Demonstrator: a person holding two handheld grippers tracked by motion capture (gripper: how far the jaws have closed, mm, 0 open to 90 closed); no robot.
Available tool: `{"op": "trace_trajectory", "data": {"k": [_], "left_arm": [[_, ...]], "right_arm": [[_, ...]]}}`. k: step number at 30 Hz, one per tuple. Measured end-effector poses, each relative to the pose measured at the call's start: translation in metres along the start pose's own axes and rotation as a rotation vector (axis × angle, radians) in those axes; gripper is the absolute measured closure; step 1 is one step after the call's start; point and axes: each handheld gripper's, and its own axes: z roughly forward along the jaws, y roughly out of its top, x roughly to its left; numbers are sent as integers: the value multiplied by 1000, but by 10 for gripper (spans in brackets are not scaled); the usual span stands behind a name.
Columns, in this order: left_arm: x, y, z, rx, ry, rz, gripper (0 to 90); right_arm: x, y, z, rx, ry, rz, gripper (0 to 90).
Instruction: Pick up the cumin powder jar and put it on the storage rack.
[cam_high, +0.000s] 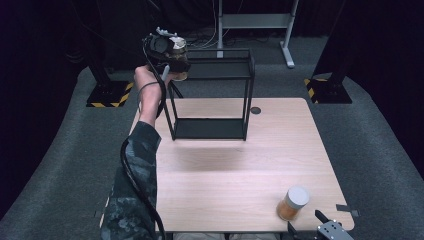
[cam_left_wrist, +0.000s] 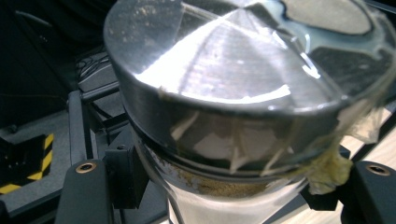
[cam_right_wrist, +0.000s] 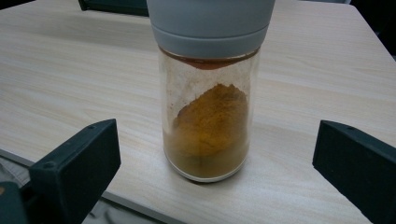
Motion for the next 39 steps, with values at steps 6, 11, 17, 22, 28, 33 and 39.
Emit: {"op": "trace_trajectory", "data": {"k": [6,11,17,22,28,33,39], "left_arm": [[7,-1,9,-2,11,-51,304],[7,0,17,2,35,-58,304],[2,2,29,4,50,-60,304],[-2,-2,32,-16,52,-64,303],[2,-11,35,-50,47,-114,301],[3,-14,36,-63,45,-117,300],[4,-16,37,-68,46,-111,298]], "right_arm": [[0,0,0,-1,0,2,0],[-1,0,0,2,0,2,0],[-1,0,2,7,5,4,0],[-2,-1,2,6,4,7,0],[-2,-1,1,-1,7,8,0],[-2,-2,1,-2,5,9,0],[-2,-1,1,0,4,7,0]]}}
